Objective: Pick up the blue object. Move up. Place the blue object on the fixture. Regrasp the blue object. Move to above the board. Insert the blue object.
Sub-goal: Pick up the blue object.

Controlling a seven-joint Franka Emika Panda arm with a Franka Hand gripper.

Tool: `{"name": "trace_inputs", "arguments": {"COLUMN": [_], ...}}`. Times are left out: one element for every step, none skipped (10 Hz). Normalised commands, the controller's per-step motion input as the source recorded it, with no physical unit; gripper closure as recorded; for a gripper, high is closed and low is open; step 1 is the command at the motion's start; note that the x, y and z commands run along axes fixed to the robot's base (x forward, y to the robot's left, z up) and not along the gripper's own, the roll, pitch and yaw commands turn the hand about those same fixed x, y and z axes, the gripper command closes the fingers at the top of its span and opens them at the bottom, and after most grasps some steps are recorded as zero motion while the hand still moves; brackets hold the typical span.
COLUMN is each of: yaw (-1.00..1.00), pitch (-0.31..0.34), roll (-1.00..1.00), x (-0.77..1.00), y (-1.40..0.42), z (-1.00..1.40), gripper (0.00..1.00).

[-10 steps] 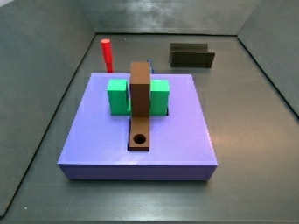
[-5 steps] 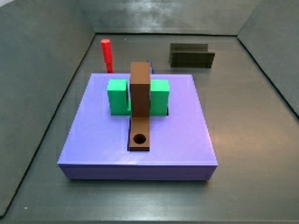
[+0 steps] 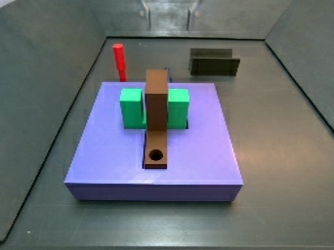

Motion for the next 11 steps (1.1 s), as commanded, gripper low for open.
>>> {"name": "trace_inputs", "arguments": {"yaw": [0.00,0.00,0.17,0.22,0.04,0.00,0.00,0.00,-0.01,0.00,0.00], "pitch": [-0.050,-0.041,0.000,0.000,0.000,0.000,0.000,0.000,0.000,0.000,0.000], "roll": [0.26,0.27,0.37,0.33,0.22,0.13,0.08,0.09,0.07,0.06,0.08], "x": [0.34,0.33,0.06,0.00,-0.10,-0.05,0.00,0.00,0.03,0.14,0.13], "y": [-0.47,-0.43,-0.31,-0.22,-0.19,-0.14,-0.09,-0.09,-0.09,-0.10,-0.11], "z": [-0.73,-0.70,-0.56,-0.40,-0.36,-0.29,-0.31,-0.36,-0.44,-0.44,-0.45], "gripper": [0.00,0.00,0.00,0.00,0.00,0.00,0.00,0.00,0.00,0.00,0.00]}}
